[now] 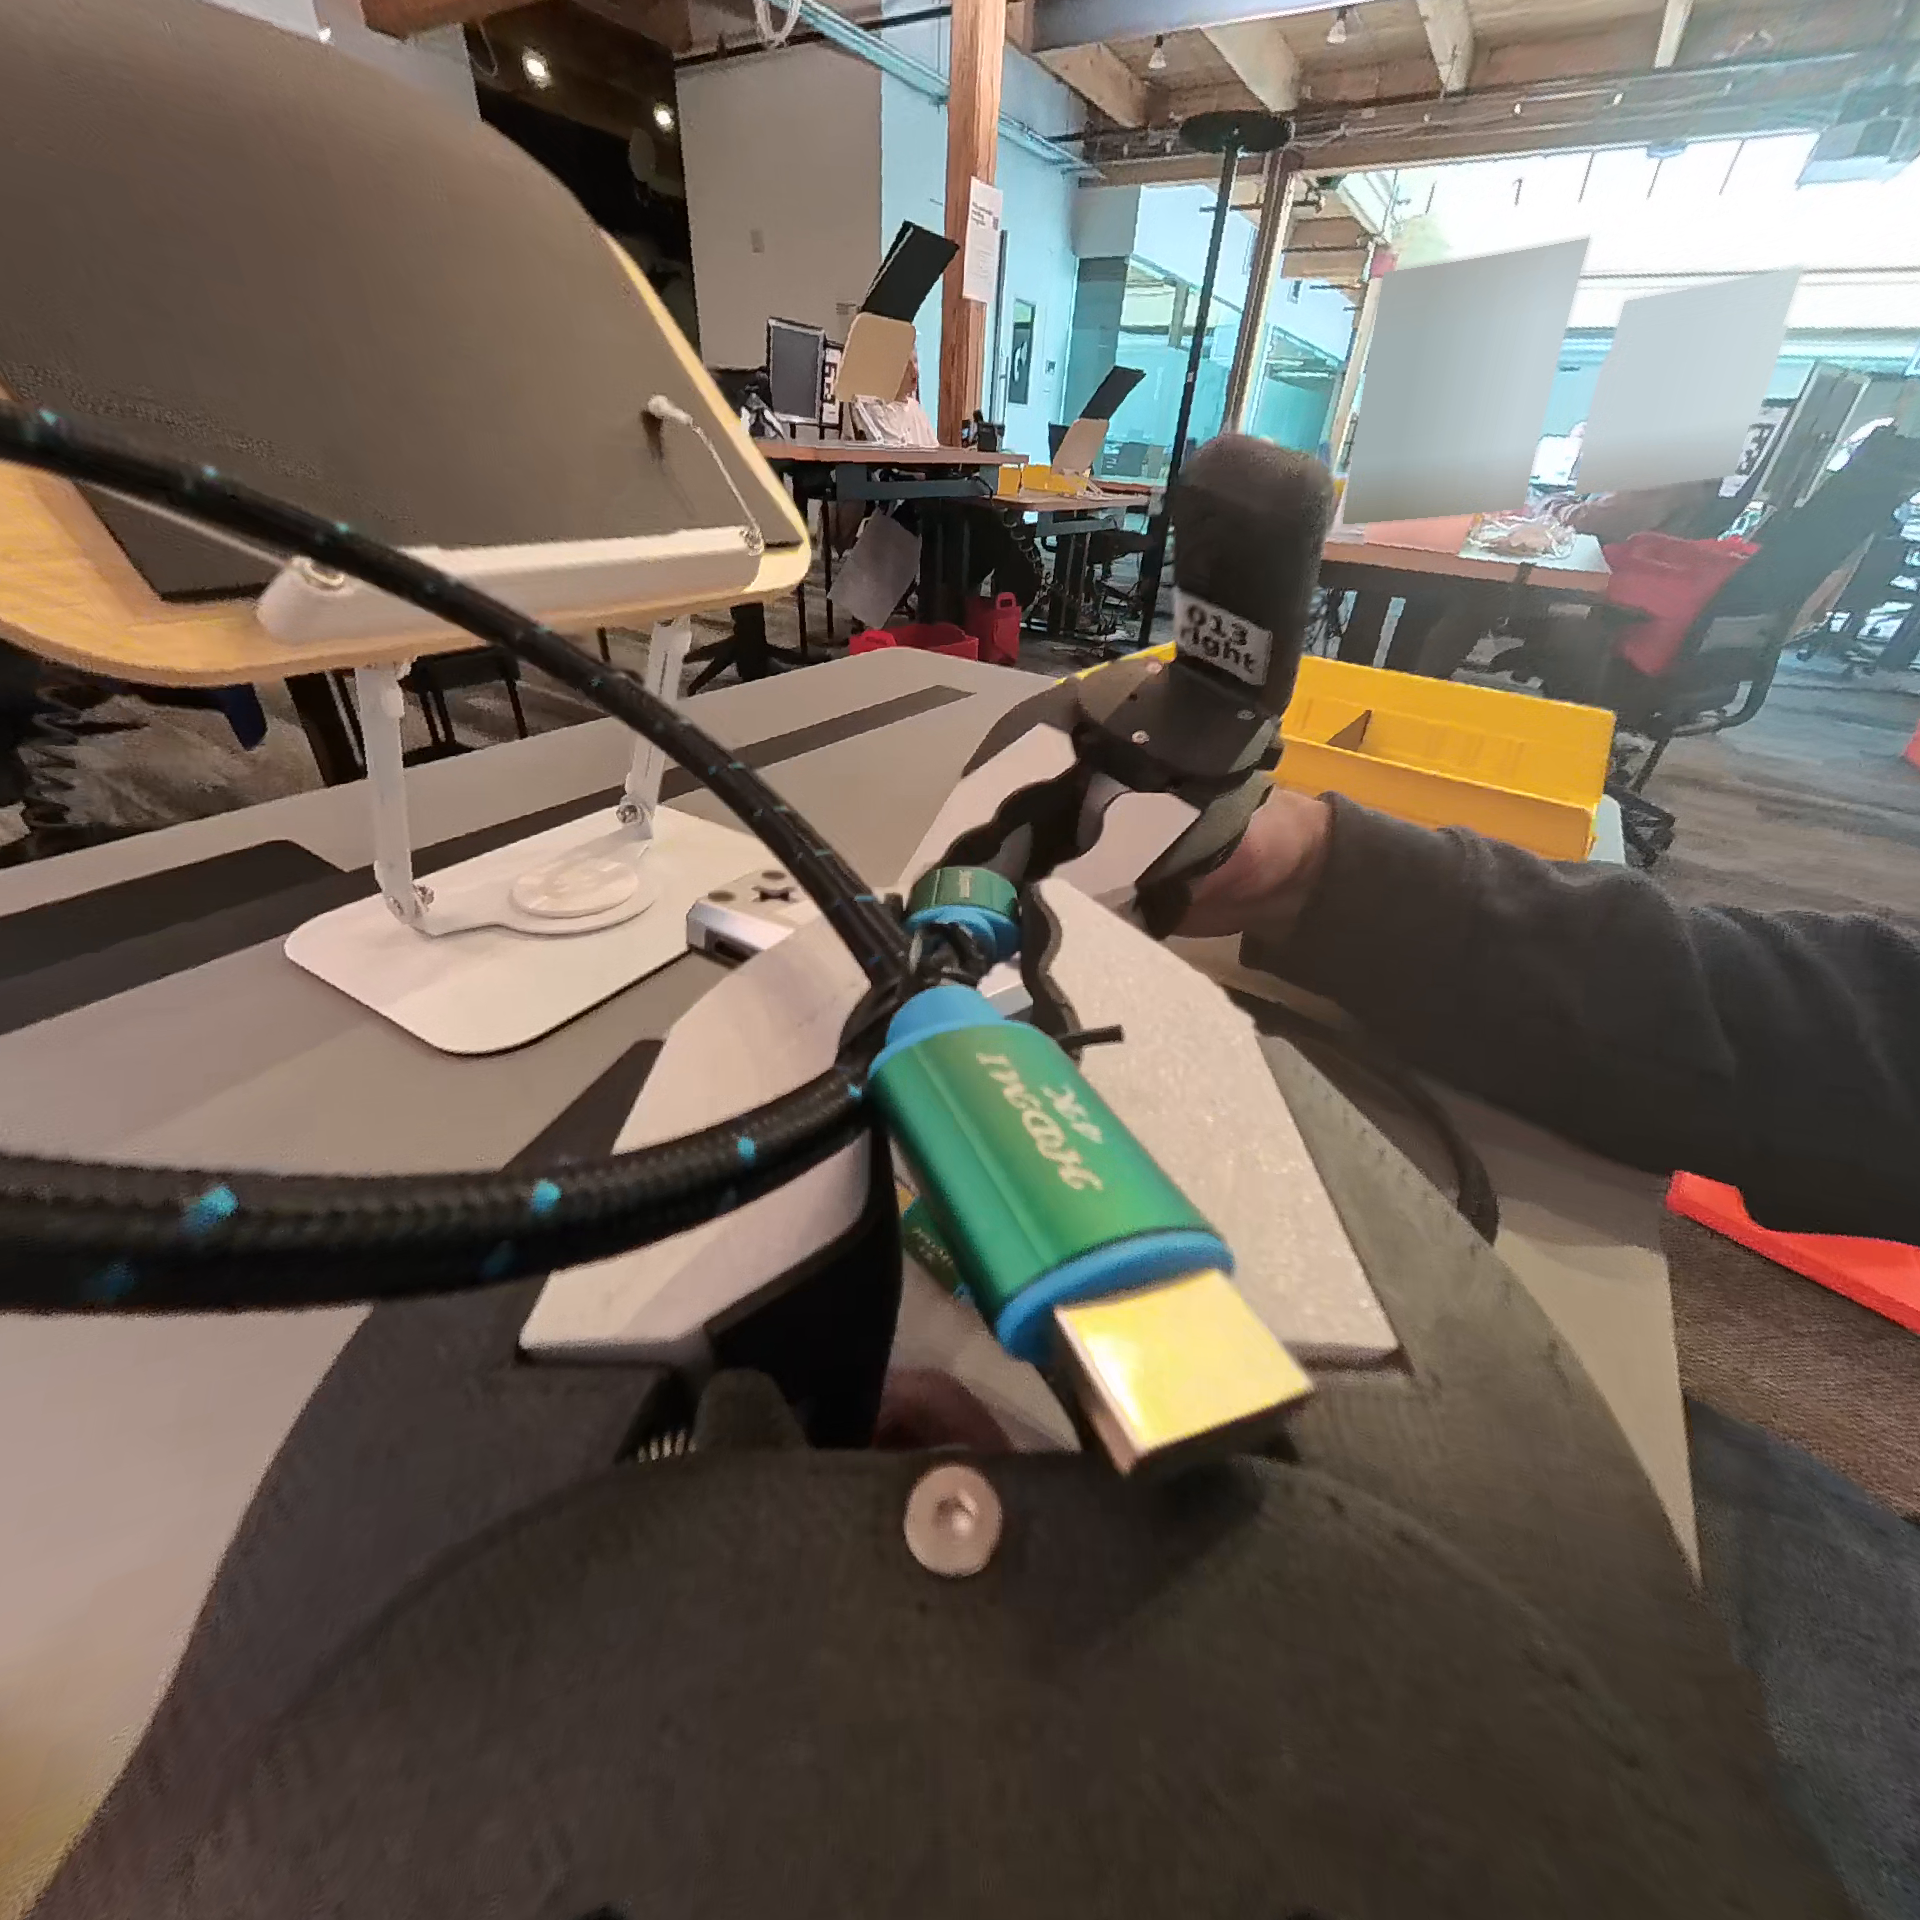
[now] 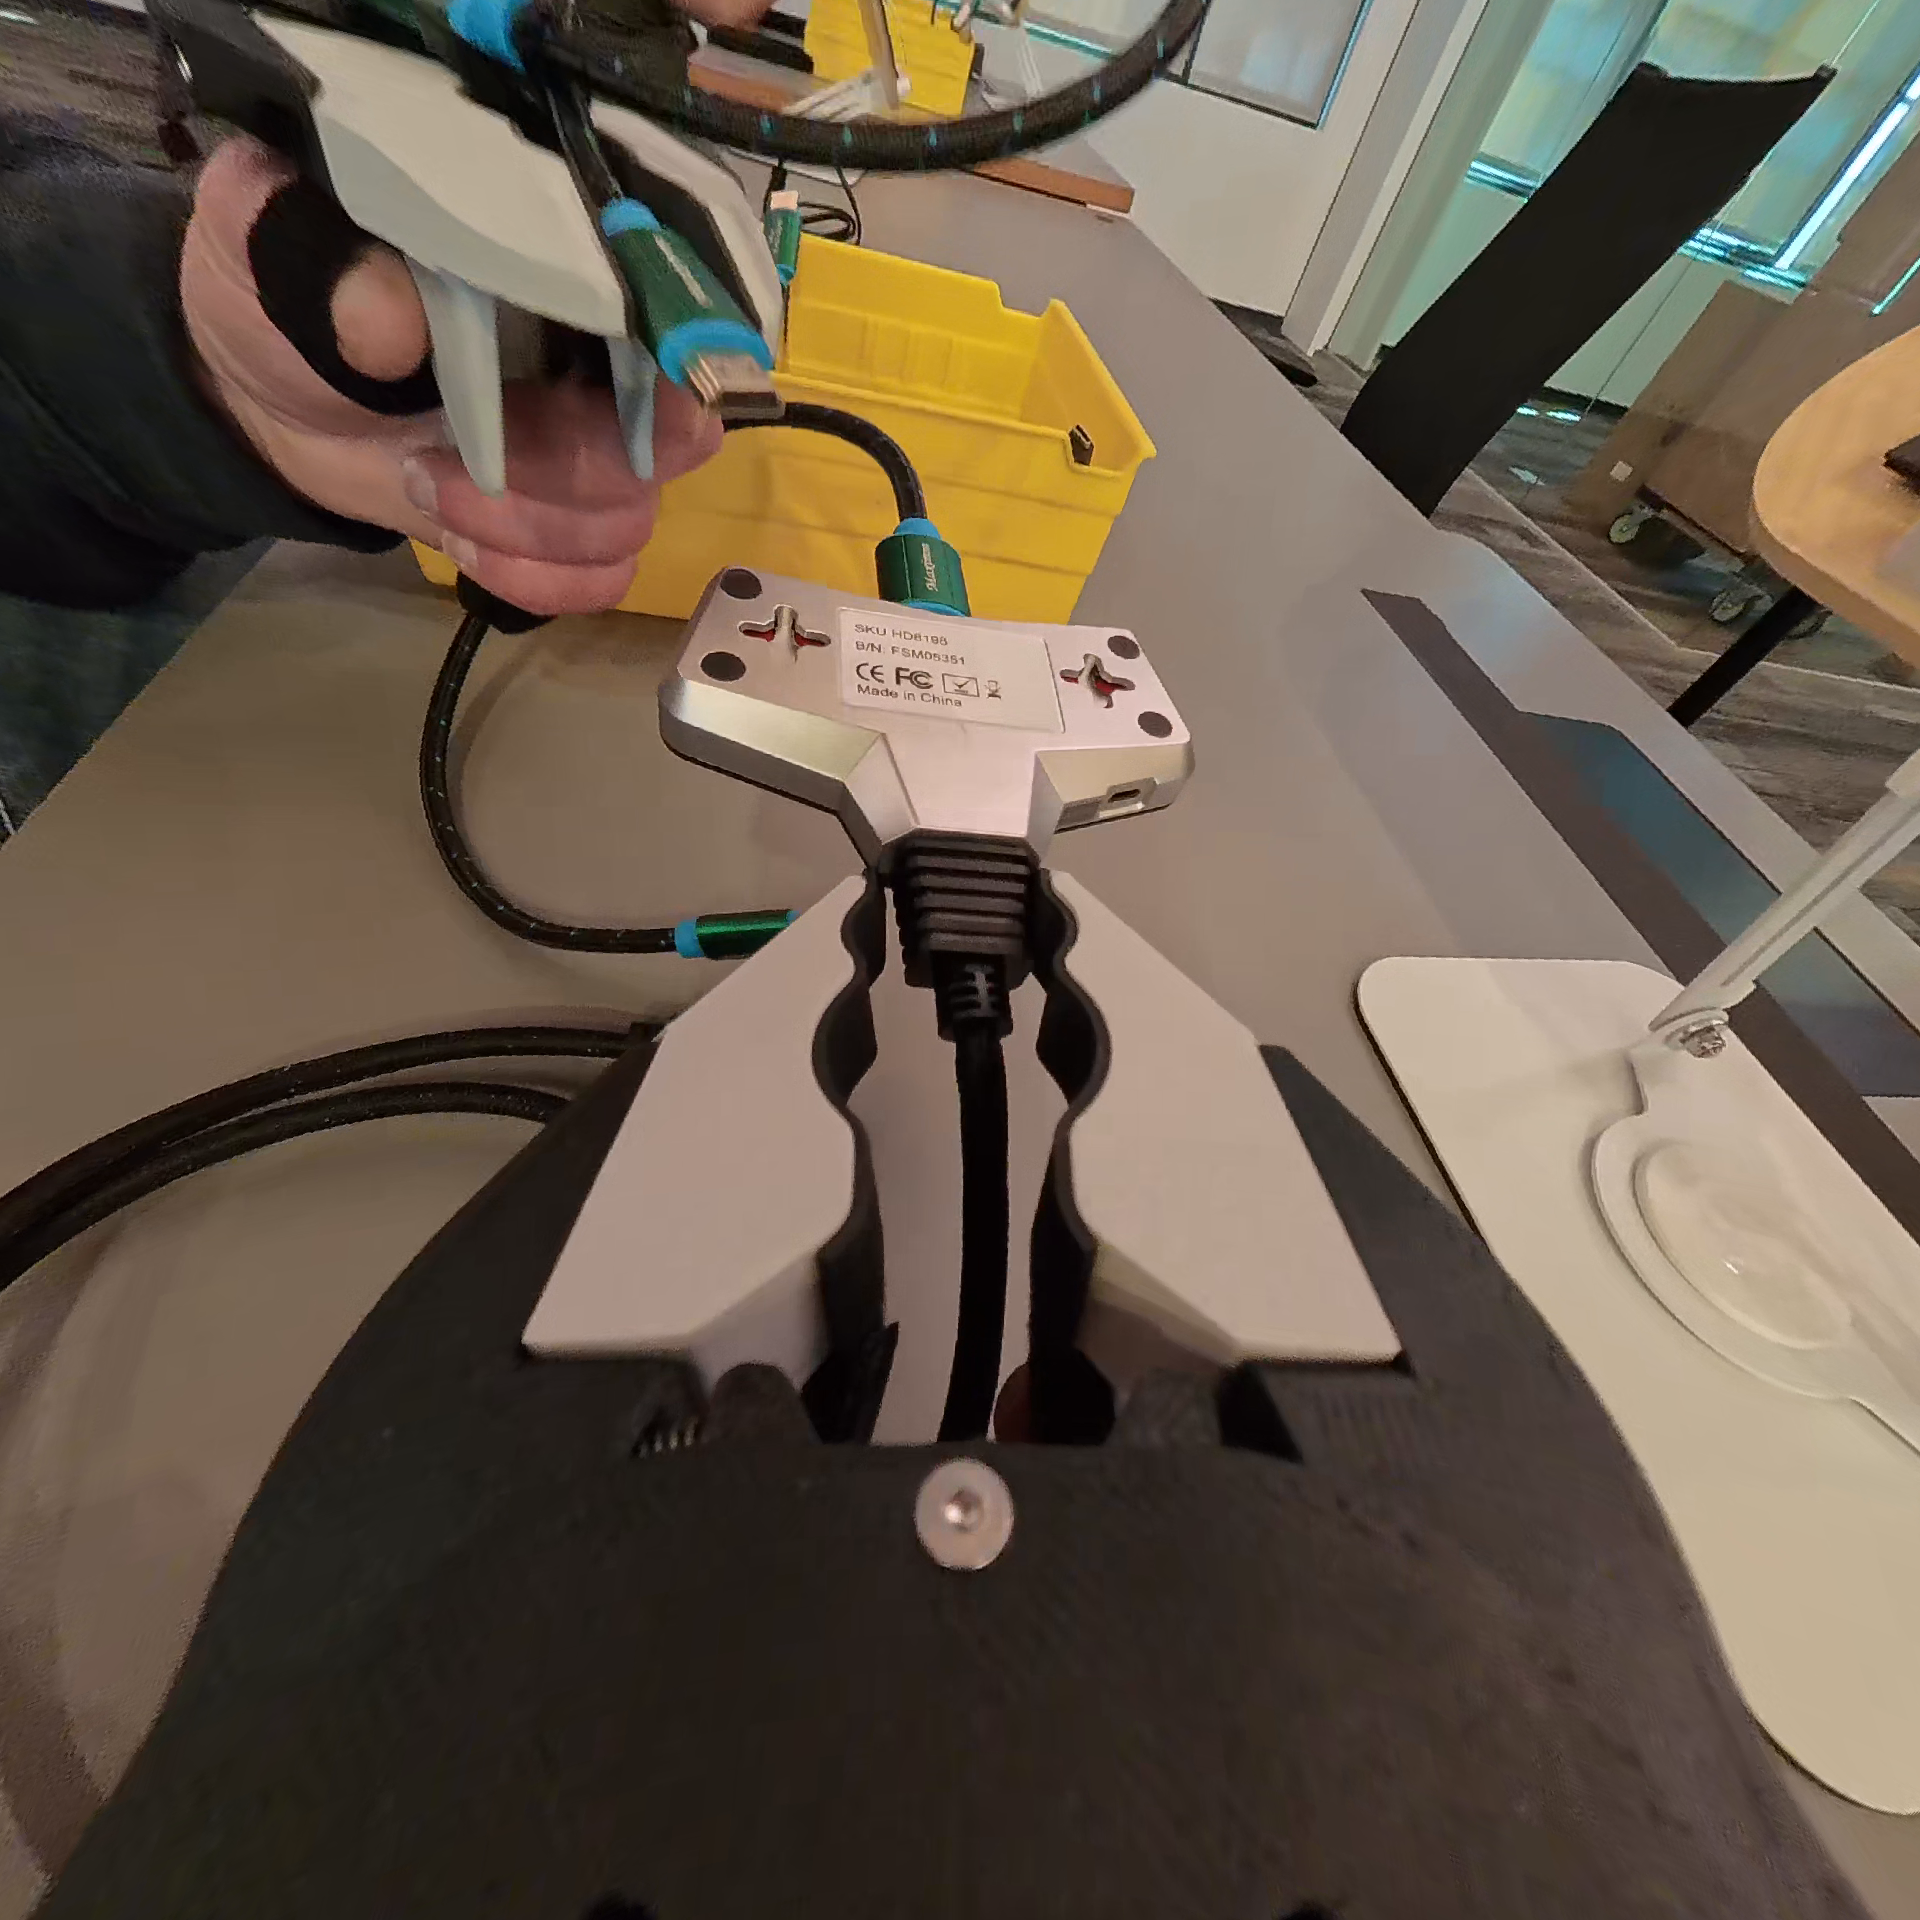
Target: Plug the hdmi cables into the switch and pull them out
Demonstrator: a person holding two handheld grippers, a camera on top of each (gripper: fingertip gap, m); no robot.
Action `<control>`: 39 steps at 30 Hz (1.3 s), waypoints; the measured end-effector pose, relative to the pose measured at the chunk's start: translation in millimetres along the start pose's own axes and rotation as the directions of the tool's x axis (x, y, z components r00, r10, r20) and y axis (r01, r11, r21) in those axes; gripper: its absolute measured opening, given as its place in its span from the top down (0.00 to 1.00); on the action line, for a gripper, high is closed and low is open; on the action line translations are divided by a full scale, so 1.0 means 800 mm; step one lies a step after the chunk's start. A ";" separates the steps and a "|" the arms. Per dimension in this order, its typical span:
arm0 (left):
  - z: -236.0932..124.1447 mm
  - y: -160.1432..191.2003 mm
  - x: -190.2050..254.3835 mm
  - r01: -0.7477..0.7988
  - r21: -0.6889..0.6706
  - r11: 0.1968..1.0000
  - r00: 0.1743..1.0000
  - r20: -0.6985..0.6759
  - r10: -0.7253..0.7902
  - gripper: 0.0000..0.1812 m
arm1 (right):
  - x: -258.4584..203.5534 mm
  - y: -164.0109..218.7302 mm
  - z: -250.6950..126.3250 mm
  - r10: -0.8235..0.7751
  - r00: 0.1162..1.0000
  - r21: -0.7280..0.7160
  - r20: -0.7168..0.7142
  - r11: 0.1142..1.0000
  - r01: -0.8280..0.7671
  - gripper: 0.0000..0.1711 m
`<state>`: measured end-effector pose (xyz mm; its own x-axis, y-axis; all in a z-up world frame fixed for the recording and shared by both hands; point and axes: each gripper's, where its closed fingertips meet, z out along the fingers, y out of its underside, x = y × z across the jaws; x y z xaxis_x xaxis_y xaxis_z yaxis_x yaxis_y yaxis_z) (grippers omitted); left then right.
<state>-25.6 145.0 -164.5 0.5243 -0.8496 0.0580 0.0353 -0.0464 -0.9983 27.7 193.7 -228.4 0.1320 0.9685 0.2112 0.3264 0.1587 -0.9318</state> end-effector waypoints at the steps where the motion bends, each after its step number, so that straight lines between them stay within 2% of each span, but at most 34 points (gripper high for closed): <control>1: 0.001 0.004 -0.001 0.002 -0.011 1.000 1.000 0.007 -0.001 0.89 | 0.000 -0.001 0.000 0.001 1.000 0.004 0.001 1.000 -0.001 0.86; 6: 0.005 0.012 -0.005 0.031 -0.021 0.999 0.999 0.024 -0.030 0.89 | 0.000 0.005 0.002 -0.001 1.000 -0.019 0.000 1.000 0.001 0.86; 10: 0.006 0.000 0.003 0.019 -0.003 1.000 1.000 0.018 -0.019 0.89 | 0.003 0.007 0.001 0.010 1.000 -0.019 -0.006 1.000 -0.010 0.86; 17: -0.021 -0.082 0.015 -0.082 0.080 0.993 0.996 0.045 0.078 0.89 | 0.018 -0.007 -0.014 0.052 0.998 0.072 -0.037 0.996 -0.050 0.86; 25: -0.082 -0.149 -0.021 -0.154 0.122 0.980 0.970 0.206 0.127 0.89 | 0.025 -0.033 -0.037 0.087 0.996 0.204 -0.035 0.976 -0.078 0.86; 33: -0.114 -0.131 -0.088 -0.052 0.162 0.985 0.929 0.369 -0.012 0.89 | 0.023 -0.065 -0.061 0.101 0.995 0.352 0.000 0.931 -0.094 0.86; 39: -0.082 -0.091 -0.093 -0.002 0.079 0.997 0.945 0.326 -0.024 0.89 | 0.012 -0.078 -0.069 0.076 0.996 0.390 0.039 0.917 -0.086 0.86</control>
<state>-122.7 177.2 -96.3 0.7720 -0.6304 0.0808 0.1014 -0.0033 -0.9948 60.5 182.5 -151.7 0.1196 0.9846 0.1277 -0.0766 0.1374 -0.9875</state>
